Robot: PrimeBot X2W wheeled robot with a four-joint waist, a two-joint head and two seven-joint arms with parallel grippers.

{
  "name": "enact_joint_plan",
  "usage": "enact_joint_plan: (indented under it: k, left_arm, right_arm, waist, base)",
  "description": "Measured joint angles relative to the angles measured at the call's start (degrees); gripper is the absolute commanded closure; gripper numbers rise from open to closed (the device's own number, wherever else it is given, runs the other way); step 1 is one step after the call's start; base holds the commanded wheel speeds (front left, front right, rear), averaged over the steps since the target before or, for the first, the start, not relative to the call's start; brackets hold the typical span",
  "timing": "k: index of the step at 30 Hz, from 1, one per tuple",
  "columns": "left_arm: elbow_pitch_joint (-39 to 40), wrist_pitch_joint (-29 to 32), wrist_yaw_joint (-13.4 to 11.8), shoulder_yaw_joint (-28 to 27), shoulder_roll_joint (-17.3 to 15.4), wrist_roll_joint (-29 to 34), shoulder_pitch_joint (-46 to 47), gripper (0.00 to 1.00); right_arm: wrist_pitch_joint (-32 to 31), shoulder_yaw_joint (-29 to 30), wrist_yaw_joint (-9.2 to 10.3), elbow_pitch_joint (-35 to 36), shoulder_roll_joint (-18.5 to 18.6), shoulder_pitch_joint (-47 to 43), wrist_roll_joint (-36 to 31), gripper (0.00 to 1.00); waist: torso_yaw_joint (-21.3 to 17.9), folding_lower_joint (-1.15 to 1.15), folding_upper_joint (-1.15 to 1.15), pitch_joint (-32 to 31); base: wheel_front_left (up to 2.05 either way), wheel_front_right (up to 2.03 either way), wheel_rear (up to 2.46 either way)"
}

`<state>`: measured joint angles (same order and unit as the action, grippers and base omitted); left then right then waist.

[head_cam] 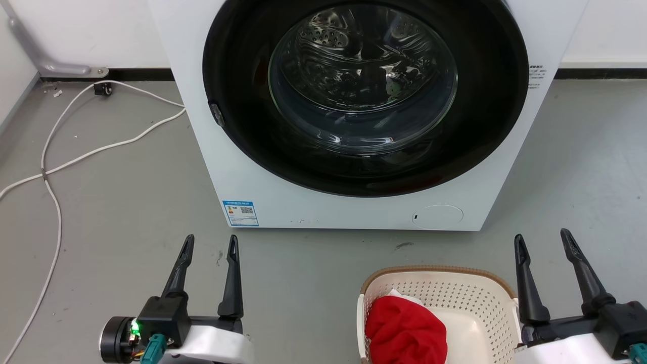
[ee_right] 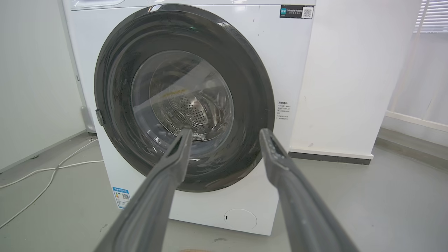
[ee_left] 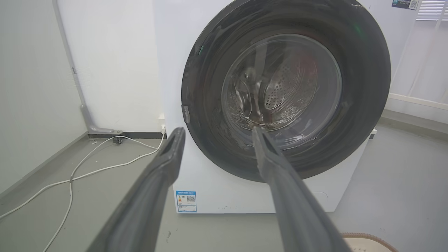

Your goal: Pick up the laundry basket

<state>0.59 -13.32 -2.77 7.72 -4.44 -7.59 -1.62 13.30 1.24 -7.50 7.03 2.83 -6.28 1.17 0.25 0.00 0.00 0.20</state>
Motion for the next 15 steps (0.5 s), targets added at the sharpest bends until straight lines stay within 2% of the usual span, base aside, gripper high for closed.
enact_joint_plan:
  k: [15]
  left_arm:
    - [0.9,-1.5,-0.8,0.8,-0.1,6.5,-0.8,0.00]
  right_arm:
    - [1.5,0.5,0.00,0.9,0.0,-1.2,-4.3,0.00]
  waist:
    - [-0.1,0.00,0.00,0.0]
  base:
    - [0.00,0.00,0.00]
